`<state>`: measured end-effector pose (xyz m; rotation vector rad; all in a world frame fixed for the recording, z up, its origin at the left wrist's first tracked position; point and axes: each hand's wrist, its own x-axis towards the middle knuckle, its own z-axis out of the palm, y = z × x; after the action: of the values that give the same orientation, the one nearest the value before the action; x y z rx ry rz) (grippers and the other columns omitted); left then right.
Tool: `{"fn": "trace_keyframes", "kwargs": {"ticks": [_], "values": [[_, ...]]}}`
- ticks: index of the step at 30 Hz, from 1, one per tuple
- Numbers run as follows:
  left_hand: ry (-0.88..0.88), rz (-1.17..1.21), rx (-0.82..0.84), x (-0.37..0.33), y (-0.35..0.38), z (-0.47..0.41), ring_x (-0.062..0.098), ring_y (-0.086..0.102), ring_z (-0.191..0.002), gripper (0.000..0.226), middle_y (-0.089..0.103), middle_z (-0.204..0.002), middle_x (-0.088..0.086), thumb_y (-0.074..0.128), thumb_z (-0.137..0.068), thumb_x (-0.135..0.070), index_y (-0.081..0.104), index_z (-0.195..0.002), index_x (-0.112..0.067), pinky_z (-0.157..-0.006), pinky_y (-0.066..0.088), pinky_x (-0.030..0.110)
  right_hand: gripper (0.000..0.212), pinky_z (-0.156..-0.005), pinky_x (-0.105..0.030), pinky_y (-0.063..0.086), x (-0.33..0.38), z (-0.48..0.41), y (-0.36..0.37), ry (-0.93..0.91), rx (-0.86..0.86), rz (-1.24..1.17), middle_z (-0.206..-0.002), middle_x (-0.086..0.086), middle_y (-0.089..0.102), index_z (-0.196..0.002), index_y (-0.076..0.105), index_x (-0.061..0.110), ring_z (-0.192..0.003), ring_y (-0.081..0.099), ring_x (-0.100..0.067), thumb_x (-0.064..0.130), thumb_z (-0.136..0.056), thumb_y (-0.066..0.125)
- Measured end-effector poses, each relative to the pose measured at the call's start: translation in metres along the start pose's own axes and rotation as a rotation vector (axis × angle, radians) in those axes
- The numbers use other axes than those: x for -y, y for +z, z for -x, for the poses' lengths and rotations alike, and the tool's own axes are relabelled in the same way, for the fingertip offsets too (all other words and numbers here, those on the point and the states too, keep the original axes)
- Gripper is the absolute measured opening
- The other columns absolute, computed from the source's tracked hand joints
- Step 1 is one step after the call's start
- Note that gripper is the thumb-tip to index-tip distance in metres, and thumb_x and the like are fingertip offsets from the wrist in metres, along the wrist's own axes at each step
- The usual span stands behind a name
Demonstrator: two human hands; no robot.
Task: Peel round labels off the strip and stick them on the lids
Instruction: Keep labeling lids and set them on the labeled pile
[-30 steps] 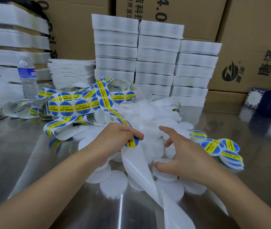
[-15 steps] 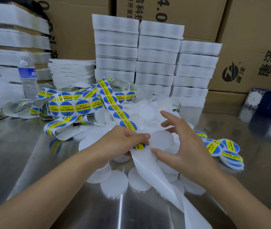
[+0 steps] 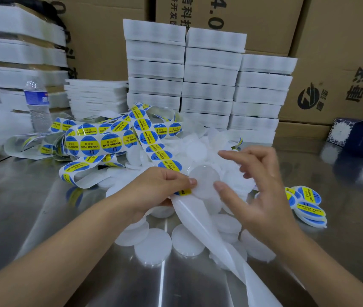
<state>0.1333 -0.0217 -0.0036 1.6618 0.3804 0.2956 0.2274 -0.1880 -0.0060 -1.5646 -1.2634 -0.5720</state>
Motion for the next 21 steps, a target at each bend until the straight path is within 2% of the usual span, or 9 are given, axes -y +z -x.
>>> {"fn": "trace_keyframes", "kwargs": {"ticks": [4, 7, 11, 14, 18, 21], "values": [[-0.013, 0.034, 0.007, 0.000, 0.000, -0.001, 0.004, 0.067, -0.071, 0.018, 0.075, -0.081, -0.005, 0.068, -0.084, -0.023, 0.078, -0.069, -0.026, -0.074, 0.055, 0.020, 0.029, -0.073, -0.013, 0.040, 0.002, -0.008, -0.007, 0.243, -0.055, -0.346, -0.102, 0.008, 0.054, -0.094, 0.067, 0.028, -0.084, 0.051, -0.001, 0.039, -0.068, 0.059], [-0.013, 0.056, 0.008, 0.001, -0.001, -0.002, 0.004, 0.067, -0.072, 0.019, 0.075, -0.080, -0.005, 0.069, -0.083, -0.021, 0.078, -0.068, -0.026, -0.077, 0.055, 0.020, 0.021, -0.069, -0.023, 0.040, -0.003, -0.012, -0.008, 0.449, -0.050, -0.558, -0.089, 0.008, 0.068, -0.085, 0.072, 0.024, -0.078, 0.053, -0.005, 0.027, -0.072, 0.056], [-0.012, 0.074, 0.014, 0.001, -0.001, -0.003, 0.006, 0.067, -0.074, 0.018, 0.075, -0.082, -0.002, 0.069, -0.083, -0.020, 0.078, -0.069, -0.023, -0.078, 0.055, 0.022, 0.030, -0.062, -0.025, 0.038, -0.004, -0.014, -0.005, 0.625, 0.022, -0.711, -0.085, 0.001, 0.068, -0.079, 0.076, 0.019, -0.073, 0.052, -0.011, 0.028, -0.072, 0.048], [-0.018, 0.087, 0.011, 0.001, -0.001, -0.004, 0.009, 0.066, -0.077, 0.017, 0.075, -0.085, -0.001, 0.068, -0.083, -0.020, 0.078, -0.070, -0.021, -0.084, 0.054, 0.026, 0.027, -0.059, -0.025, 0.037, -0.002, -0.015, -0.003, 0.710, 0.105, -0.752, -0.083, -0.002, 0.066, -0.088, 0.072, 0.012, -0.069, 0.050, -0.013, 0.025, -0.080, 0.050], [-0.018, 0.124, 0.027, 0.001, -0.002, -0.004, 0.007, 0.067, -0.072, 0.014, 0.075, -0.084, 0.000, 0.068, -0.083, -0.020, 0.078, -0.072, -0.019, -0.074, 0.055, 0.020, 0.031, -0.059, -0.026, 0.037, -0.001, -0.013, -0.001, 0.761, 0.143, -0.733, -0.083, -0.003, 0.068, -0.090, 0.071, 0.011, -0.067, 0.050, -0.013, 0.017, -0.092, 0.041], [-0.015, 0.128, 0.031, 0.000, -0.002, -0.005, 0.008, 0.067, -0.074, 0.013, 0.075, -0.088, 0.002, 0.069, -0.083, -0.021, 0.078, -0.075, -0.017, -0.075, 0.055, 0.021, 0.029, -0.059, -0.027, 0.037, -0.001, -0.013, 0.000, 0.790, 0.147, -0.724, -0.084, -0.004, 0.068, -0.091, 0.071, 0.011, -0.066, 0.051, -0.012, 0.017, -0.092, 0.042]]}}
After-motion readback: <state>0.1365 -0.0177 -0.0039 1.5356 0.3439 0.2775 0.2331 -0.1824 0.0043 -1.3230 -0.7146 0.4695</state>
